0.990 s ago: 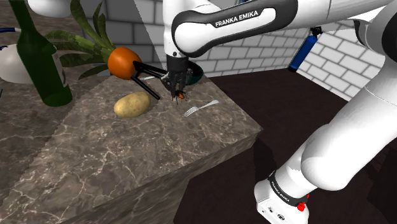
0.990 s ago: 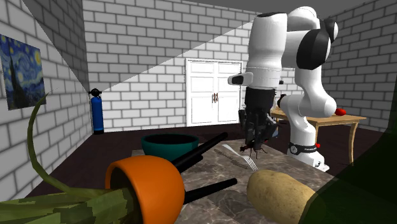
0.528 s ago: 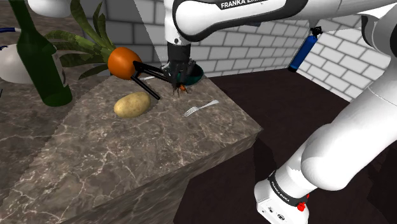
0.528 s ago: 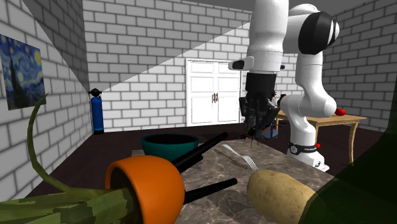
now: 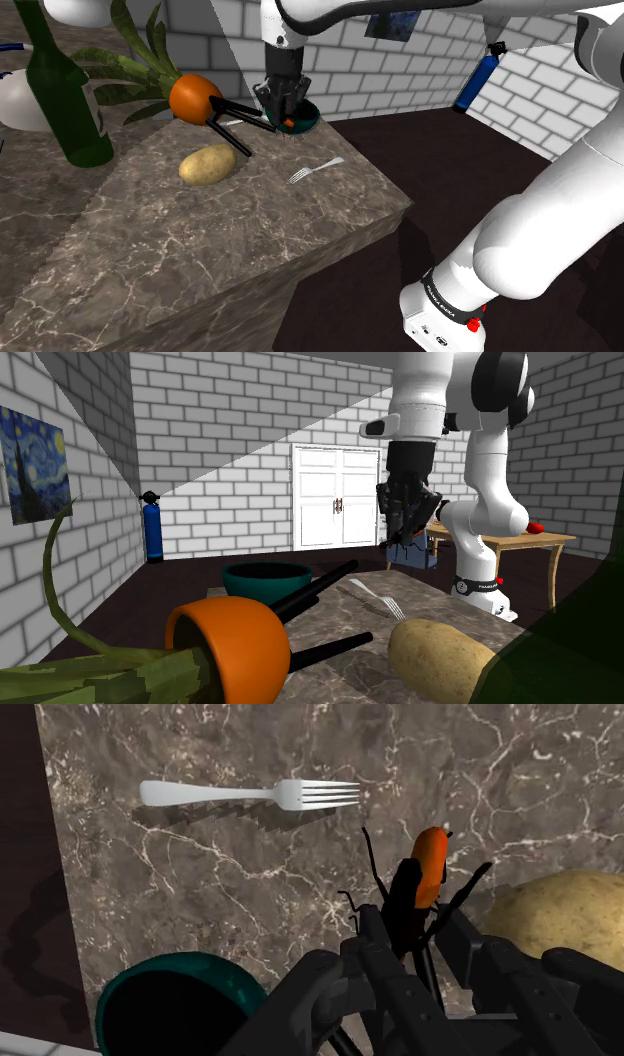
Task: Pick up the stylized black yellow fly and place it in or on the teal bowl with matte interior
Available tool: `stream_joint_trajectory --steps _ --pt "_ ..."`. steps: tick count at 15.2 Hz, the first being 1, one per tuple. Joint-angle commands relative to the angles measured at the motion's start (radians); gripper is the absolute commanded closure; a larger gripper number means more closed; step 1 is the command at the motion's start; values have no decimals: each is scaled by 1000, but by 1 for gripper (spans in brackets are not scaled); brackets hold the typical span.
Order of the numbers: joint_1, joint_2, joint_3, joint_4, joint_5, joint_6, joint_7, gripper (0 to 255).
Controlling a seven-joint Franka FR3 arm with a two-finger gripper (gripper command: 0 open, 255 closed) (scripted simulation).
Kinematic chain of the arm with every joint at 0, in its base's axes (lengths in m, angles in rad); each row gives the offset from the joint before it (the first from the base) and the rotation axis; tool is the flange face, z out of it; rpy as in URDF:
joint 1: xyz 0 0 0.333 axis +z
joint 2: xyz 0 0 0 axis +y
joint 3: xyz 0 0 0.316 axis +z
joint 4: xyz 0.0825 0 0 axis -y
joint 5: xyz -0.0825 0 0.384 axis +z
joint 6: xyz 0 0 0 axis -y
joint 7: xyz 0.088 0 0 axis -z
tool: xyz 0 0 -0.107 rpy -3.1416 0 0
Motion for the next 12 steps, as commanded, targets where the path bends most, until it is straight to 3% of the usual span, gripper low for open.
stream_joint_trajectory --steps 1,12 --pt "0 -3 0 16 2 -19 -2 255" --pt "-92 237 -91 317 -65 -66 -182 255"
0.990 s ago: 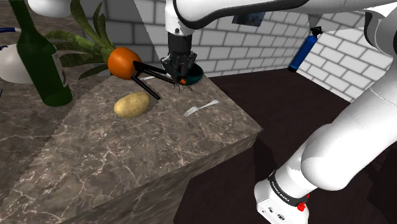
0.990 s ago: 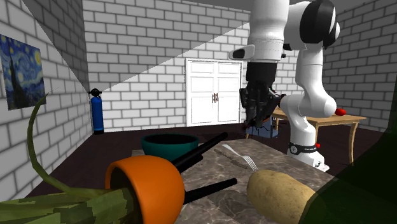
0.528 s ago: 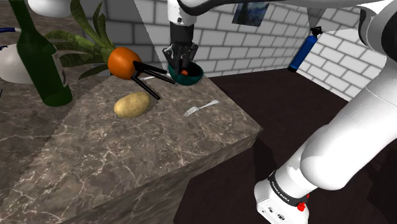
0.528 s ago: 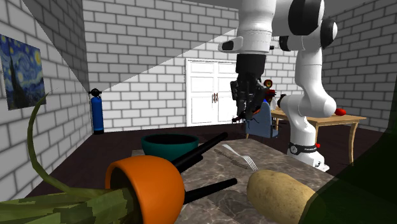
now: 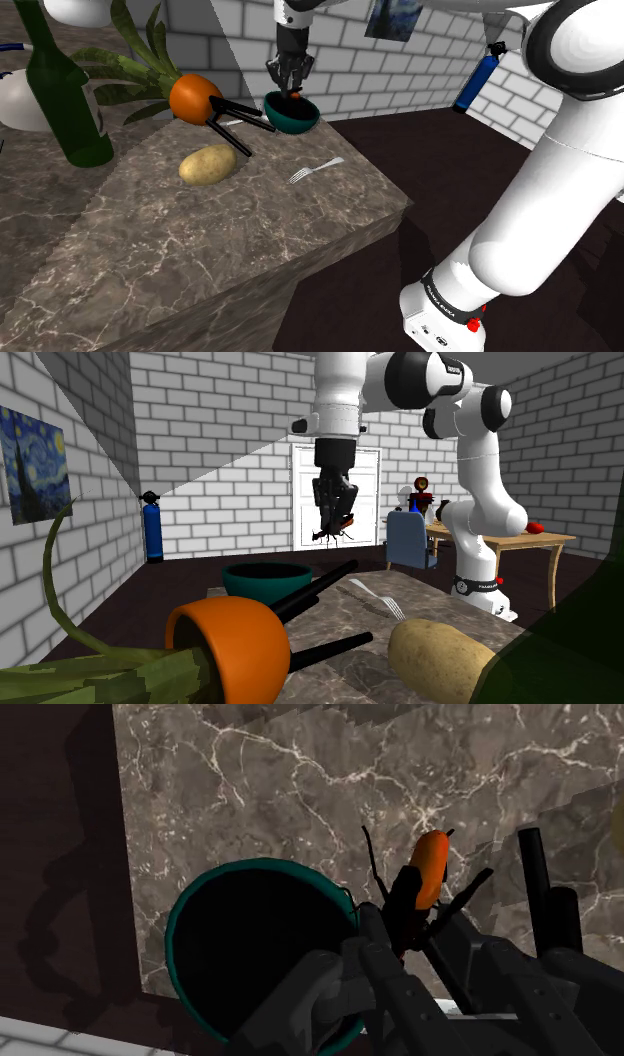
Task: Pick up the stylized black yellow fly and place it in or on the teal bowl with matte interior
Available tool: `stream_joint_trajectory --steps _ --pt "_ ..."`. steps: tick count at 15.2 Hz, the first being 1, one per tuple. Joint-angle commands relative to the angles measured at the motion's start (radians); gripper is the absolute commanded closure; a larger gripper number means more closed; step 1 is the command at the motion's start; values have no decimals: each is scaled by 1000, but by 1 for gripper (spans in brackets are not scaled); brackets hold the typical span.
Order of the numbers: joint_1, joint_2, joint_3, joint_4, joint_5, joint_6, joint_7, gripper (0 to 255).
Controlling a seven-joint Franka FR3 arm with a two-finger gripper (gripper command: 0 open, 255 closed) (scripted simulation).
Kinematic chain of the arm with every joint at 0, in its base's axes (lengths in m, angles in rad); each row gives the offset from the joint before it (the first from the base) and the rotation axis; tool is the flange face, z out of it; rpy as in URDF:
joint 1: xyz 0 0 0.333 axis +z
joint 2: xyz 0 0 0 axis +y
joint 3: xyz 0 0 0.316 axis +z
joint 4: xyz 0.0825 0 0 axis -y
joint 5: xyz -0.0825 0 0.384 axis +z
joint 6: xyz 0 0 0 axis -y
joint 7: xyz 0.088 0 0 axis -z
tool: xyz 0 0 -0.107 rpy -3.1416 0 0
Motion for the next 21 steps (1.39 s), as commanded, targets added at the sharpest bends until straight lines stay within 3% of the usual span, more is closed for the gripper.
stream_joint_trajectory --steps 1,6,10,21 --pt "-14 55 -14 70 -11 -12 -31 255" --pt "-44 210 -45 295 -32 -73 -109 255" --pt "-59 379 -68 561 -49 -161 -177 255" --pt "-74 358 -68 379 -50 -2 -154 255"
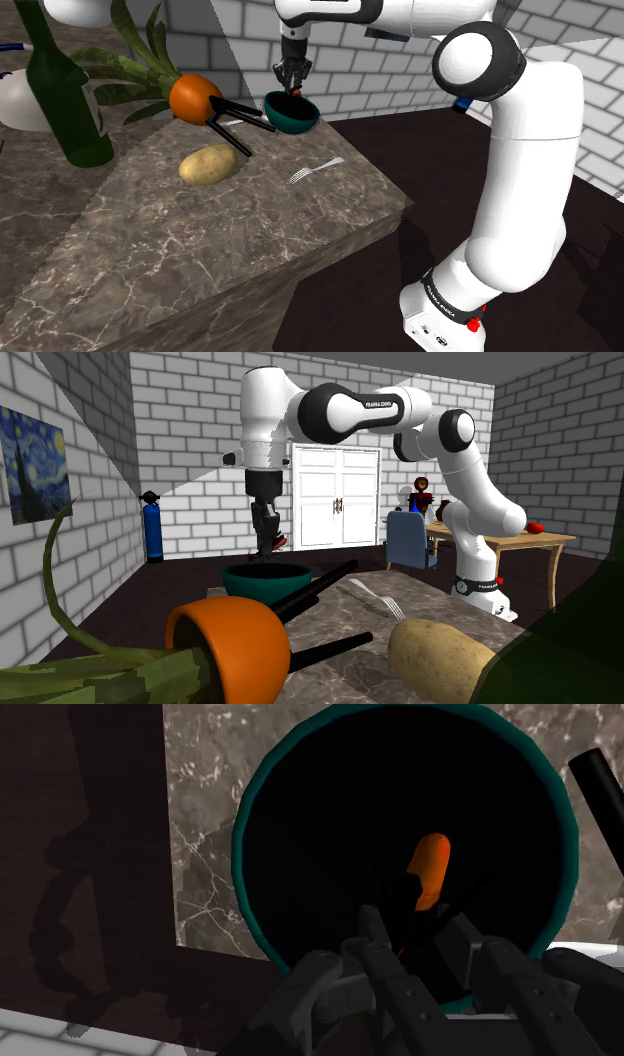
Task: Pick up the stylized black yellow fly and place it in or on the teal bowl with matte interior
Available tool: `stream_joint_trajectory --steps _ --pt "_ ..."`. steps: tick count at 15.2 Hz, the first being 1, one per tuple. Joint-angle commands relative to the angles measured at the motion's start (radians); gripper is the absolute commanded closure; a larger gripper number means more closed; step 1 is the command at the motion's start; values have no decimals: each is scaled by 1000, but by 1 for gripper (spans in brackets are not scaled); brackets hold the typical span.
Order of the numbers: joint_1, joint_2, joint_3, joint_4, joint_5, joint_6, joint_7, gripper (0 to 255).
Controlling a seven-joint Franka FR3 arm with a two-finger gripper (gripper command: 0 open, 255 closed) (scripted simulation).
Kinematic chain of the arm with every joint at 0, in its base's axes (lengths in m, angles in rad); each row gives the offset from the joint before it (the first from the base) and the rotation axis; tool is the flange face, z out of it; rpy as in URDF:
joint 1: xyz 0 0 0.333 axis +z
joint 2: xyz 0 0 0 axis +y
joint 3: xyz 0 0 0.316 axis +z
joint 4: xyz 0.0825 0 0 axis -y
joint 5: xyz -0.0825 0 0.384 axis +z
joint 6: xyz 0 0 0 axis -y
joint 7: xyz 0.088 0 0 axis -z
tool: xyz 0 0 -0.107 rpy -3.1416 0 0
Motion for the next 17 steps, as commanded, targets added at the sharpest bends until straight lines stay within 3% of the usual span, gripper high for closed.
stream_joint_trajectory --steps 1,11,12,17 --pt "-2 2 -1 -23 -1 26 3 255" --pt "-4 4 -1 -50 -3 54 8 255" --pt "-2 3 0 -50 -3 53 9 0" --pt "-4 4 -1 -51 -3 54 8 0"
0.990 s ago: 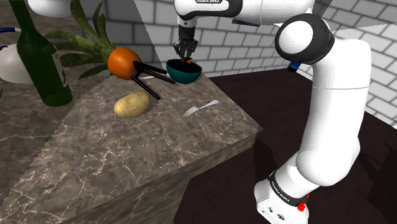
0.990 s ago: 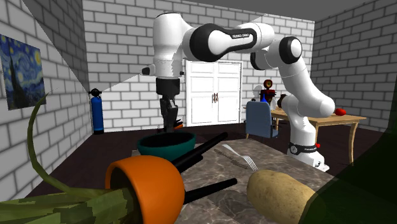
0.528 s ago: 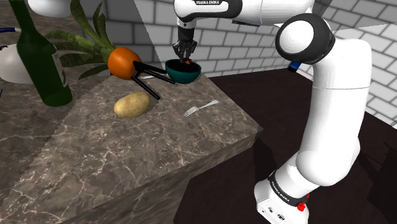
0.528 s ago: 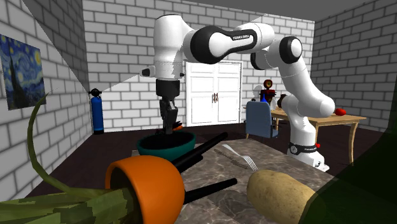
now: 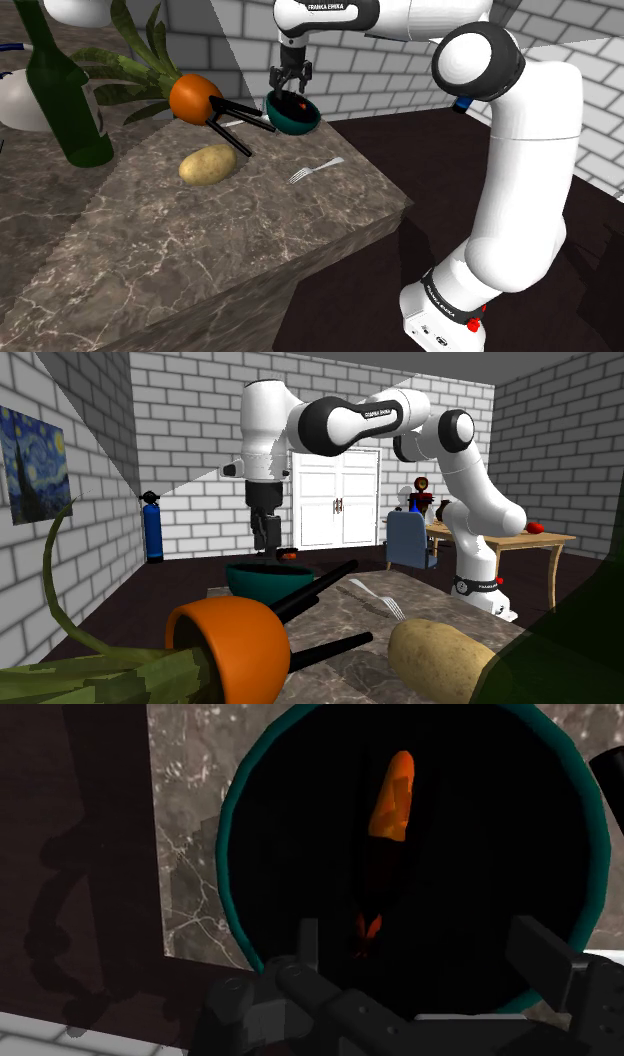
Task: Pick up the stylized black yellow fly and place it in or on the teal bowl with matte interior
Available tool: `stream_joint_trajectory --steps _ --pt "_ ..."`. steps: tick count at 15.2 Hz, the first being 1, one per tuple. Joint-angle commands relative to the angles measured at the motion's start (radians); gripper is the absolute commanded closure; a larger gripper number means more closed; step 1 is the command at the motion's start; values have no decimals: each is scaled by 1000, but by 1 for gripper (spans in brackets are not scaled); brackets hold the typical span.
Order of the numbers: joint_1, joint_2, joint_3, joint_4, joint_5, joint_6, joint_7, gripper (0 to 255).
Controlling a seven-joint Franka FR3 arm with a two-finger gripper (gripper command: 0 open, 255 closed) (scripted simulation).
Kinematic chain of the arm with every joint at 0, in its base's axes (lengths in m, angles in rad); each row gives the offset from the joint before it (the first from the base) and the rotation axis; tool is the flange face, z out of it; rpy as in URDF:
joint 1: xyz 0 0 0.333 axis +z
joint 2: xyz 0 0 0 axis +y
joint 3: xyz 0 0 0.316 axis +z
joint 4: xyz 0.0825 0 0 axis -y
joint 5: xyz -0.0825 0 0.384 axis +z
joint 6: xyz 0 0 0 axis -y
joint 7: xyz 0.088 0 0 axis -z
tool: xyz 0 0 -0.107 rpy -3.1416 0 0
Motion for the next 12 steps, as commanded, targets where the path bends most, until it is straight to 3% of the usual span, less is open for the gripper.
stream_joint_trajectory --steps 1,4,12 --pt "3 1 1 33 1 -32 -3 0" --pt "17 11 3 142 2 -131 -11 0" --pt "17 11 3 142 2 -131 -11 0"
